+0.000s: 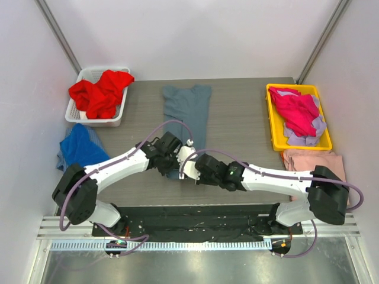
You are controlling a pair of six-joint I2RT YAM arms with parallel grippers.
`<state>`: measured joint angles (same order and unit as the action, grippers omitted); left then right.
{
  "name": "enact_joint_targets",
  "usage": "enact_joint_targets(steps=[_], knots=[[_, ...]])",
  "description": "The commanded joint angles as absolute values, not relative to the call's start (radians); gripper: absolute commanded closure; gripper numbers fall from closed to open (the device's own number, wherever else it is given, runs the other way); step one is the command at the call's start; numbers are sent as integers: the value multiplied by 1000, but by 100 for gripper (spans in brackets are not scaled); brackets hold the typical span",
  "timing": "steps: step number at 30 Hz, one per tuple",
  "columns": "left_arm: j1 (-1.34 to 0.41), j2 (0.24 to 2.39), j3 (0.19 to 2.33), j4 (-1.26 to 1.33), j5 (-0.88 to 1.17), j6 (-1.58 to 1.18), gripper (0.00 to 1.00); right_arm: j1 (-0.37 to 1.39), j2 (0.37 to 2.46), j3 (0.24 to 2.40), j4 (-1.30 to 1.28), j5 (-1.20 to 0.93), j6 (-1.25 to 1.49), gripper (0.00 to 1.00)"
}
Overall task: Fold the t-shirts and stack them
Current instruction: Grab the bottom of the folded rectangular tshirt with both arms, then fold the folded rectangular tshirt in 1/3 of the way
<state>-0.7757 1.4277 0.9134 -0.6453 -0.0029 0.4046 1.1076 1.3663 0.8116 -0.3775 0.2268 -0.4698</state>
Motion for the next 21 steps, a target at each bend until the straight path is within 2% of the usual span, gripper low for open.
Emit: enact_joint_targets(steps=[1, 6, 21], knots=[[-718, 1460, 974, -532, -69, 443, 100, 1051, 1338, 867, -341, 282, -518, 99], [-686, 1511, 1038, -520, -67, 462, 100, 956, 1373, 936, -334, 256, -557, 99], [-594, 1676, 1210, -512, -49, 515, 100, 830, 1588, 1103, -273, 199, -638, 99]])
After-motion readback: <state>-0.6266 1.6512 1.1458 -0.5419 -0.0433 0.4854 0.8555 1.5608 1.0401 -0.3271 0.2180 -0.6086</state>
